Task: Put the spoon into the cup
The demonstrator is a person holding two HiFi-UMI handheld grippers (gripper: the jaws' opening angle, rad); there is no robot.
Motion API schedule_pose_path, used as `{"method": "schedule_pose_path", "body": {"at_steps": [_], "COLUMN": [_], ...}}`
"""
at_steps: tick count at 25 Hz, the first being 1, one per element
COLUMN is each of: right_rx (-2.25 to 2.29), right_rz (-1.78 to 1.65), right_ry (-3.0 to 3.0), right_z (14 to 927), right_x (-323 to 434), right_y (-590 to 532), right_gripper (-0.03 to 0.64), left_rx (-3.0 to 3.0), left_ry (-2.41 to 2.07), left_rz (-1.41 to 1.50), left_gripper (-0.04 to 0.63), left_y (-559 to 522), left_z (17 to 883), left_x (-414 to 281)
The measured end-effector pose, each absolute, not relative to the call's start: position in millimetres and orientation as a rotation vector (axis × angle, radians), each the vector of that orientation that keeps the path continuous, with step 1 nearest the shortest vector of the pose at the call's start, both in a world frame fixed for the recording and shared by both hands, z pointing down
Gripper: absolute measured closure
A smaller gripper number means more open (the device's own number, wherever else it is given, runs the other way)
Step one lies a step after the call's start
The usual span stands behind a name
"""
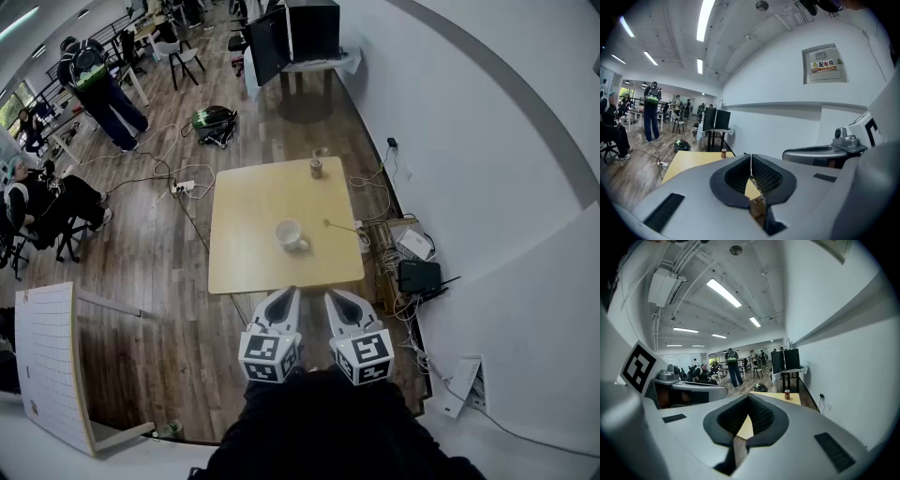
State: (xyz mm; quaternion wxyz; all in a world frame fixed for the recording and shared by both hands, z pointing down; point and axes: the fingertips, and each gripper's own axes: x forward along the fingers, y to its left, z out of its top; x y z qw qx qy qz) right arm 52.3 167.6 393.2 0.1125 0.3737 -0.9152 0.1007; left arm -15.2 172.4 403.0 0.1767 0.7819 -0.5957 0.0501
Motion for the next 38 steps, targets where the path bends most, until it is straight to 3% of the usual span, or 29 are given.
{"method": "schedule_pose_path", "body": {"at_steps": [26,38], "right_rx": [1.077,0.996], "right_rz": [0.386,0.465], "right_ry": [-2.689,-2.629], "right_z": [414.2,456.7], "right_x": [47.6,2.5], "right_y": [207.3,254.0], "right_gripper": [0.595,0.595], "left_rx": [2.336,2.188], "left_ry": [-1.506,-1.575], "left_rz": [0.123,0.153], "left_gripper": [0.558,0.561], "left_y": [195.2,247.1], "left_z": [417.3,452.9], "left_x": [0.4,-63.8]}}
